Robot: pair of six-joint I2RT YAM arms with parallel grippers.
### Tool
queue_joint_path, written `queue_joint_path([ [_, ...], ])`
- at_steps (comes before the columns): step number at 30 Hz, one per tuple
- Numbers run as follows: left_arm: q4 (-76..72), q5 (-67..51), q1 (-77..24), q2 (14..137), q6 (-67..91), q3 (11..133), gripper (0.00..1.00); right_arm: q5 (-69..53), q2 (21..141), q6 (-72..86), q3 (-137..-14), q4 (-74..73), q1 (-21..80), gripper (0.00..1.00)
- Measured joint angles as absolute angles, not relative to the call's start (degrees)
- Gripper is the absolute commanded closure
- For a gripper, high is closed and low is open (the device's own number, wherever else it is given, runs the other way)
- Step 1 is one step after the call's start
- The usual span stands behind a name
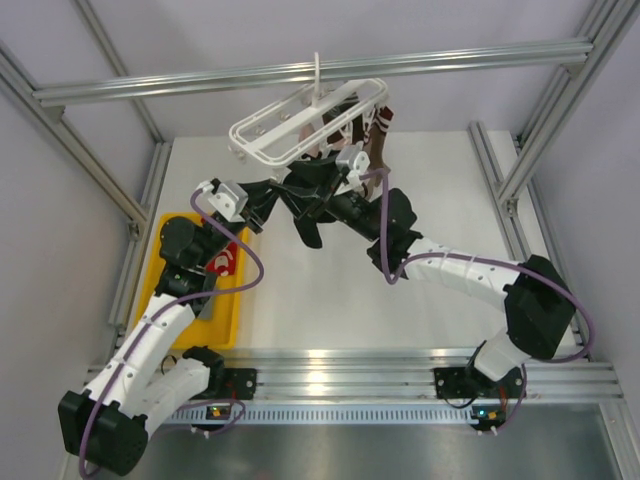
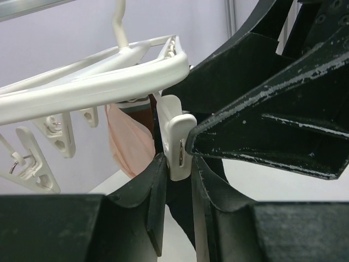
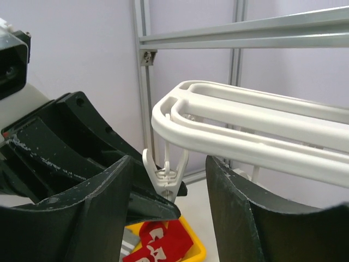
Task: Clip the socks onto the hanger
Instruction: Open the clamp at the hanger.
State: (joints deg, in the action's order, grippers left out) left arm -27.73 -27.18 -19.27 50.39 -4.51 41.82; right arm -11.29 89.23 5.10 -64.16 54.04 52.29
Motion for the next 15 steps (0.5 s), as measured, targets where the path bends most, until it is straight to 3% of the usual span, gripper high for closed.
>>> queue_joint_path([
  [3, -27.7, -27.2, -19.3, 50.4, -4.5, 41.8, 0.95, -11.0, 89.7, 6.1, -65.3, 54.1, 52.3, 0.46],
  [10, -27.4, -27.2, -19.3, 50.4, -4.7, 41.8, 0.95, -11.0, 90.6, 7.5, -65.8, 54.0, 52.3, 0.6],
  [15, -27.0, -27.1, -19.3, 50.4, -4.9, 41.8, 0.94, -11.0, 90.7, 8.2, -65.8, 54.0, 52.3, 0.78],
])
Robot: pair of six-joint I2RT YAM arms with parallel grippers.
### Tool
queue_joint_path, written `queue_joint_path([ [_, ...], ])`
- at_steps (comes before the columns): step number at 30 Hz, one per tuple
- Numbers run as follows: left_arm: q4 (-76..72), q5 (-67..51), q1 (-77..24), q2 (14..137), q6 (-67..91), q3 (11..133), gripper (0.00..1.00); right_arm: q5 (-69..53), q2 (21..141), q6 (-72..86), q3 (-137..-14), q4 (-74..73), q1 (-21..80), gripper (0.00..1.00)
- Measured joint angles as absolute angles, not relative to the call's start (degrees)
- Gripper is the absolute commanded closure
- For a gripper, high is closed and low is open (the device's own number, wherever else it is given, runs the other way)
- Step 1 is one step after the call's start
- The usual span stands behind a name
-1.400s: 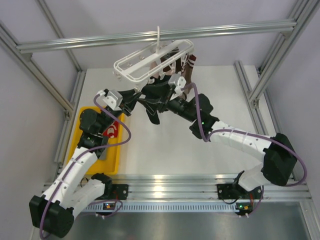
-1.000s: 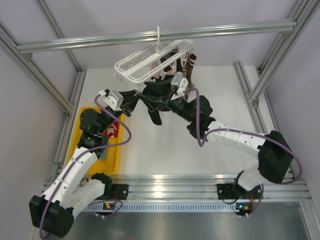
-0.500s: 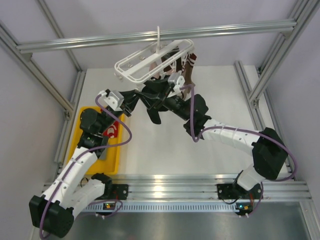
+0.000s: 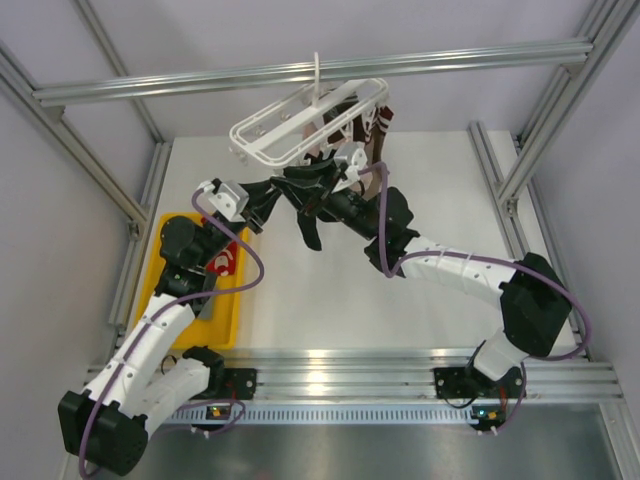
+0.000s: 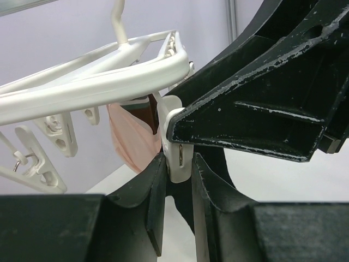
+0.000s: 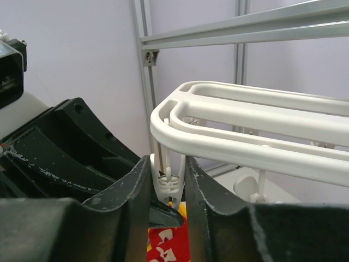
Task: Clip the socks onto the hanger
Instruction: Open the clamp at the hanger.
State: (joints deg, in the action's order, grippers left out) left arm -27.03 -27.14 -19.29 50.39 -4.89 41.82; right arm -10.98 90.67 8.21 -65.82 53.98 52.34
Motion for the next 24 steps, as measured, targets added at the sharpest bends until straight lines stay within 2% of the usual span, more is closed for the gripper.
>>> queue_joint_path([
  [1, -26.9, -27.1, -19.3, 50.4, -4.9, 41.8, 0.93, -10.8, 90.7, 8.4, -65.8, 54.0, 52.3, 0.79],
  [4, -26.9, -26.8, -19.3, 50.3, -4.9, 41.8, 0.79, -10.5, 90.9, 9.4, -66.2, 53.7, 52.3, 0.97],
  [5, -26.9, -26.5, -19.3, 50.3, -4.9, 41.8, 0.69, -10.4, 91.0, 9.7, -66.5, 53.4, 52.3, 1.0],
  [7, -26.6, -26.1, -19.3, 50.0, -4.7, 41.8, 0.62, -10.2, 91.0, 10.6, -66.6, 53.3, 52.3, 1.0],
  [8, -26.2, -25.8, -19.3, 49.7, -4.5, 41.8, 0.54, -10.1, 91.0, 11.1, -66.6, 53.3, 52.3, 1.0],
  [11, -23.8, -24.5, -19.3, 48.4, -3.2, 41.9, 0.44, -9.6, 91.0, 13.0, -67.5, 52.4, 52.2, 1.0],
  [16, -14.2, -20.2, -19.2, 43.8, 1.3, 43.4, 0.39, -9.6, 91.0, 17.5, -69.5, 49.8, 51.2, 1.0],
  [24, -4.3, -17.9, -16.4, 36.5, 6.4, 45.8, 0.4, -11.9, 91.0, 29.2, -72.4, 42.3, 48.9, 1.0],
])
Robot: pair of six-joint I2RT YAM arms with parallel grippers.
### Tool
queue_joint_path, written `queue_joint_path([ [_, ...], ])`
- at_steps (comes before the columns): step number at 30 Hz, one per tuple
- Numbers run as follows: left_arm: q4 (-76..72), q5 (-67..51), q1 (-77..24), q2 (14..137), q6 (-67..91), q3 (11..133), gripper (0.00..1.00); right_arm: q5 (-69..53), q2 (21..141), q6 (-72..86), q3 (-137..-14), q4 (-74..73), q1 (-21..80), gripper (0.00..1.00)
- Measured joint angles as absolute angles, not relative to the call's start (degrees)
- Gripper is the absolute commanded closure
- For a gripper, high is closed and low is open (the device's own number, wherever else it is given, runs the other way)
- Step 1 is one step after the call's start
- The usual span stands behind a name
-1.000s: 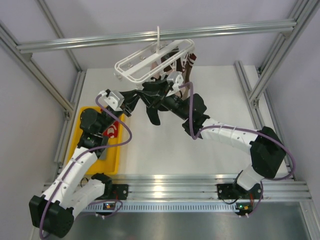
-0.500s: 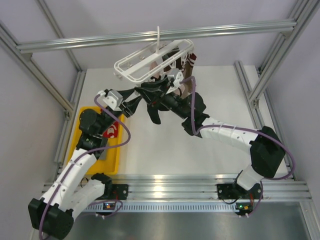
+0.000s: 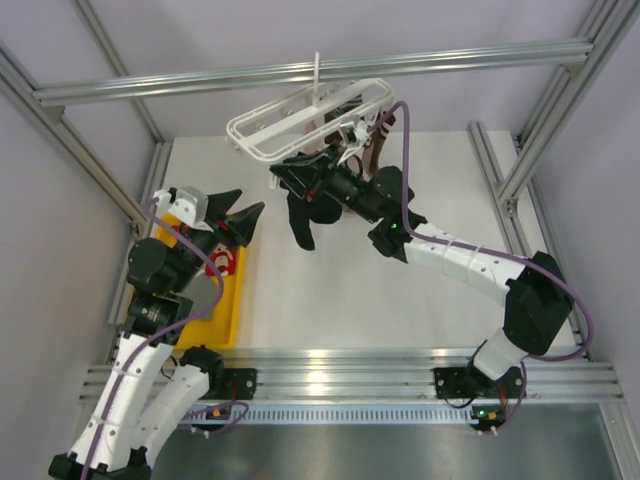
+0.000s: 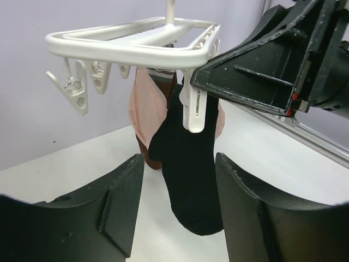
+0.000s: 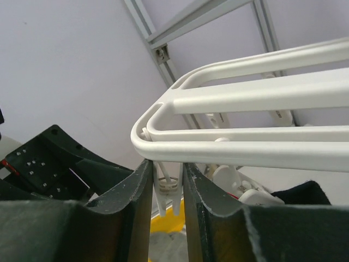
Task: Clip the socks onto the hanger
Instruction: Open the clamp at the hanger.
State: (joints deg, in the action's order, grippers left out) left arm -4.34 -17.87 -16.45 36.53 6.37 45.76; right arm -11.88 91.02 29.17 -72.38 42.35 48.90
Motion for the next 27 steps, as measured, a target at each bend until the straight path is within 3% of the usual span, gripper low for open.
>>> queue_joint_path([
  [4, -4.1, -19.3, -16.4, 35.7, 6.5, 45.7, 0.39, -12.4, 91.0, 35.6, -73.3, 39.9, 48.5, 1.0],
  [7, -4.5, -21.6, -16.4, 36.2, 6.8, 45.6, 0.3, -12.2, 91.0, 39.6, -73.6, 38.6, 48.5, 1.0],
  [14, -9.6, -24.8, -16.4, 40.5, 7.4, 45.6, 0.3, -11.7, 91.0, 44.1, -73.6, 37.5, 48.5, 1.0],
  [24, -14.5, -25.0, -16.4, 48.3, 6.2, 48.2, 0.36, -12.1, 91.0, 45.3, -73.6, 37.5, 48.5, 1.0],
  [27, -15.9, -25.0, -16.4, 49.8, 5.8, 50.0, 0.47, -12.3, 91.0, 45.3, -73.6, 37.5, 48.5, 1.0],
])
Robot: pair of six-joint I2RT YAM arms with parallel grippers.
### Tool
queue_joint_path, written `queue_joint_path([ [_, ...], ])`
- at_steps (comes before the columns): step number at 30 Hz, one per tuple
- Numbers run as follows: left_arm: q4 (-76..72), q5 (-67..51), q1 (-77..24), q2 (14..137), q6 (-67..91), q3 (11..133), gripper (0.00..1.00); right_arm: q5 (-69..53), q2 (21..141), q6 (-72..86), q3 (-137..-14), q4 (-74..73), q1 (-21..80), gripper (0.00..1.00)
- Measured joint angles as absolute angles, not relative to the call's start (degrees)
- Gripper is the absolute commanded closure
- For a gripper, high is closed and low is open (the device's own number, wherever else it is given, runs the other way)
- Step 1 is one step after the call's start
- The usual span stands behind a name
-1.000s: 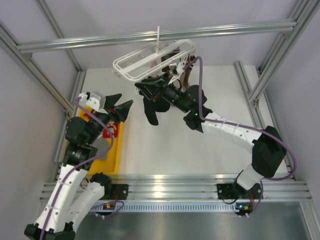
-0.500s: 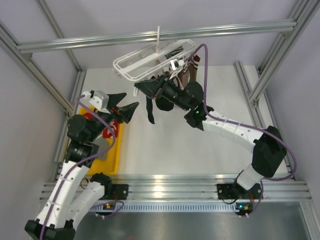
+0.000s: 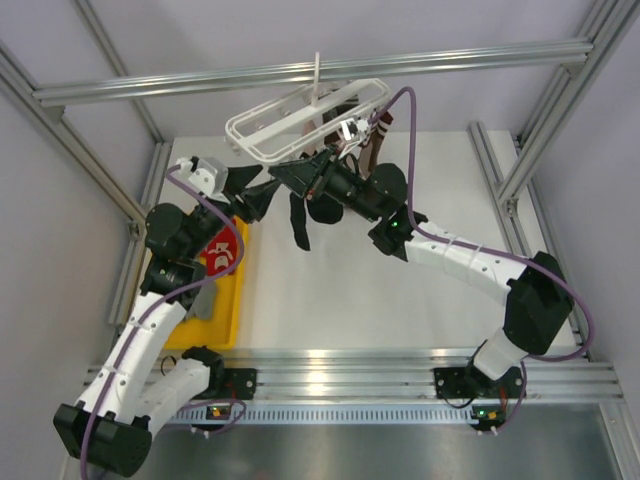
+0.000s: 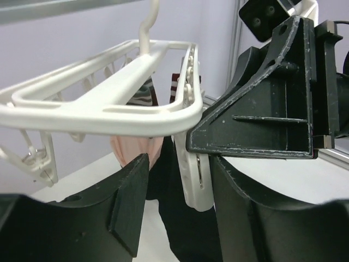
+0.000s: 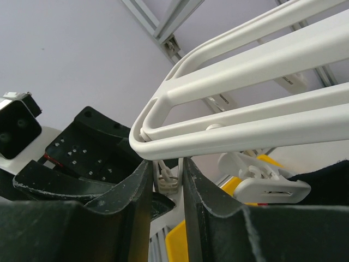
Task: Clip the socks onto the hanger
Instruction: Open the clamp at the hanger.
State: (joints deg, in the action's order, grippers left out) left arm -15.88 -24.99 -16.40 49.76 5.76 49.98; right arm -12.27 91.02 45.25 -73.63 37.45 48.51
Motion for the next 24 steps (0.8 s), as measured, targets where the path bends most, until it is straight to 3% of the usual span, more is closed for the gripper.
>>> queue_joint_path([
  [4, -16.8, -26.4, -16.5, 50.7, 4.2, 51.0, 0.65, -12.1, 91.0, 45.2, -73.9, 37.3, 48.5, 0.98],
  [10, -16.4, -29.2, -16.4, 50.9, -1.6, 51.7, 0.85, -11.6, 91.0, 45.0, -74.3, 36.5, 48.5, 0.82],
  [20, -14.7, -31.3, -16.1, 50.9, -10.1, 53.4, 0.92, -12.1, 91.4, 44.7, -76.9, 34.1, 48.5, 0.6],
  [24, -13.0, -33.3, -16.1, 50.9, -11.8, 54.2, 0.93, -12.3, 91.7, 44.7, -77.4, 33.8, 48.5, 0.6],
])
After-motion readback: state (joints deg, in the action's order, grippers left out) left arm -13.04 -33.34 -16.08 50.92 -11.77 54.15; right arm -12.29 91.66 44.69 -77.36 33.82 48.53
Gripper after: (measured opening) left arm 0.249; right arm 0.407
